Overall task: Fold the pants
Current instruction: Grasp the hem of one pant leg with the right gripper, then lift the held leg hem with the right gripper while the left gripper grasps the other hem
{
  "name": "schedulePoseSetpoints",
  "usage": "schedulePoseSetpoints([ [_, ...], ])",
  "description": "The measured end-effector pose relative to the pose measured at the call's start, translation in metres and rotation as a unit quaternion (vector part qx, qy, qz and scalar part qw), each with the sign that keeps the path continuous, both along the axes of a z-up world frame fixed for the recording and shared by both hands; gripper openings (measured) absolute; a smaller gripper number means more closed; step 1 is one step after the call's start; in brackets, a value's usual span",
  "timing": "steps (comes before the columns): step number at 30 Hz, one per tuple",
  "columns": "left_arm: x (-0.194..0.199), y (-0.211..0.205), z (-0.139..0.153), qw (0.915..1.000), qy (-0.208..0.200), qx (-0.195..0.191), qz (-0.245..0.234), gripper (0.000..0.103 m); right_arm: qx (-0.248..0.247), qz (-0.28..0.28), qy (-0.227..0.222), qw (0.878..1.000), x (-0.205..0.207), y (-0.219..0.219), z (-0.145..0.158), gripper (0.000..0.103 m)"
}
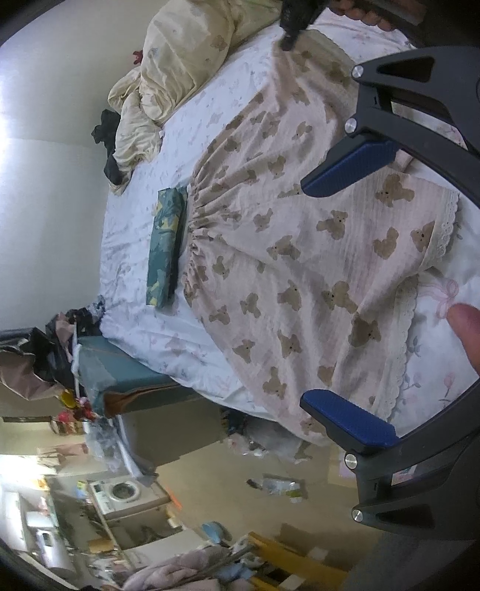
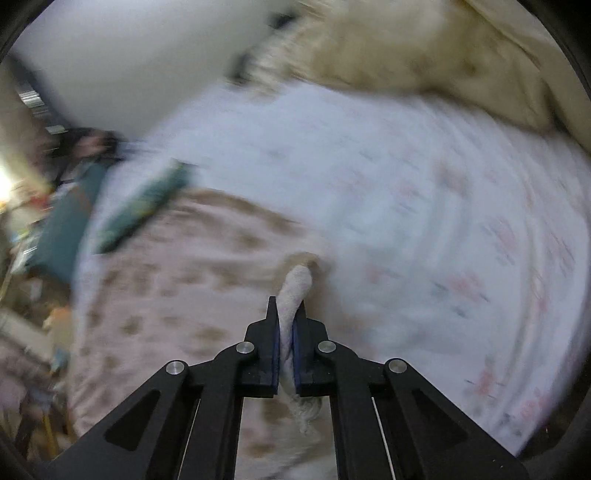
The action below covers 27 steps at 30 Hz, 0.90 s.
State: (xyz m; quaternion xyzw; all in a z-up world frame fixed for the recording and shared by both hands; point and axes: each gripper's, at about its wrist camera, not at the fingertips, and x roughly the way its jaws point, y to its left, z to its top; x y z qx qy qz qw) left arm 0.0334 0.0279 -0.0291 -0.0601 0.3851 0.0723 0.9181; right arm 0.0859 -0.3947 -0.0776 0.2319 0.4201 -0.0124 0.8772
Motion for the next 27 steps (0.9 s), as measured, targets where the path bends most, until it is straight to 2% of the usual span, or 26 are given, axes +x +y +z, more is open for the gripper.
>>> schedulePoseSetpoints([
  [3,0.003,0.007,-0.005,0.9997,0.018,-0.014,0.01,0.102,0.008,0.11,-0.078,0.991,-0.005,0.05,0.031,0.004],
  [5,0.005,0.012,-0.008,0.9993,0.03,-0.018,0.017,0.102,0.028,0.2,-0.09,0.975,-0.014,0.084,0.038,0.004],
  [8,0.009,0.016,-0.013,0.9984,0.048,-0.021,0.021,0.102,0.038,0.313,-0.048,0.948,-0.022,0.135,0.025,0.004],
  [11,0.02,0.019,-0.019,0.9961,0.078,-0.036,0.017,0.102,0.021,0.379,0.008,0.925,-0.038,0.173,0.003,0.004],
  [13,0.036,0.019,-0.022,0.9938,0.099,-0.049,0.01,0.102,0.02,0.387,0.033,0.921,-0.045,0.182,-0.007,0.004],
  [15,0.063,0.012,-0.024,0.9912,0.121,-0.053,-0.003,0.102,0.026,0.381,0.056,0.923,-0.045,0.182,-0.017,0.004],
  [17,0.103,-0.005,-0.028,0.9864,0.152,-0.051,-0.036,0.101,0.039,0.367,0.076,0.926,-0.043,0.175,-0.024,0.004],
  [20,0.164,-0.048,-0.036,0.9772,0.185,-0.029,-0.101,0.101,0.057,0.349,0.091,0.931,-0.041,0.167,-0.033,0.004],
  [22,0.198,-0.079,-0.04,0.9736,0.185,-0.012,-0.133,0.1,0.059,0.343,0.105,0.932,-0.032,0.172,-0.041,0.004],
  [25,0.248,-0.129,-0.053,0.9626,0.201,0.0,-0.181,0.092,0.061,0.339,0.117,0.932,-0.028,0.172,-0.046,0.004],
  [27,0.273,-0.161,-0.07,0.9521,0.225,0.005,-0.207,0.087,0.067,0.335,0.12,0.932,-0.027,0.169,-0.047,0.004],
])
